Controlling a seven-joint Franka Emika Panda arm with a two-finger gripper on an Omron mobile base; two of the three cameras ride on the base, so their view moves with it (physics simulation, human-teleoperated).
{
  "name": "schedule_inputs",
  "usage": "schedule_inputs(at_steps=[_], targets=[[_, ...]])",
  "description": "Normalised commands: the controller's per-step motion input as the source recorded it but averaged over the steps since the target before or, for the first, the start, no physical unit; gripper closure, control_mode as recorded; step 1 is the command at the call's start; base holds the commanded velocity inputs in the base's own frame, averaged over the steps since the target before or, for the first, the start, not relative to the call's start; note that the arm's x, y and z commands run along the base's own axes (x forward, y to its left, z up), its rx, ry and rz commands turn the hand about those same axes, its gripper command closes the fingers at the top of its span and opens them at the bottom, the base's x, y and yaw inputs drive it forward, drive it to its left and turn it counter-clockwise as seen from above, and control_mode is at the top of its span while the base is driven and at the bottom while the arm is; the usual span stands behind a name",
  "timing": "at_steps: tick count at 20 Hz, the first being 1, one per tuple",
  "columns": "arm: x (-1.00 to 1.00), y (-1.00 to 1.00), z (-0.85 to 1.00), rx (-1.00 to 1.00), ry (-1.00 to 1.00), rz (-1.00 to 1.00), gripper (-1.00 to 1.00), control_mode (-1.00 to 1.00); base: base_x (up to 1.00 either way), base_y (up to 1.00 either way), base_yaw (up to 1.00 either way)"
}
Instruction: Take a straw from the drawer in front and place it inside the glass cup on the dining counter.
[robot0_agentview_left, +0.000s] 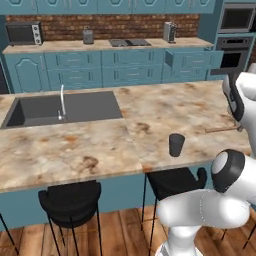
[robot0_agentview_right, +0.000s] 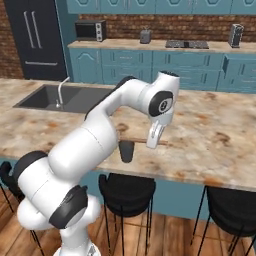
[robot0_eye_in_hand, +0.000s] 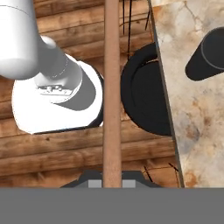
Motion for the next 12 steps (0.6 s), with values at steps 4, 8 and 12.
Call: schedule_inputs(at_steps=[4,8,12], targets=[[0.0,0.0,0.0,0.0,0.0,0.0,1.0,1.0,0.1,0.44,0.0],[0.02,0.02,-0.03,-0.02,0.02,0.0,1.0,-1.0,0.01,0.19,0.01],[0.21,0.03,-0.27,-0.24,0.0,0.0,1.0,-1.0,0.0,0.0,0.0]])
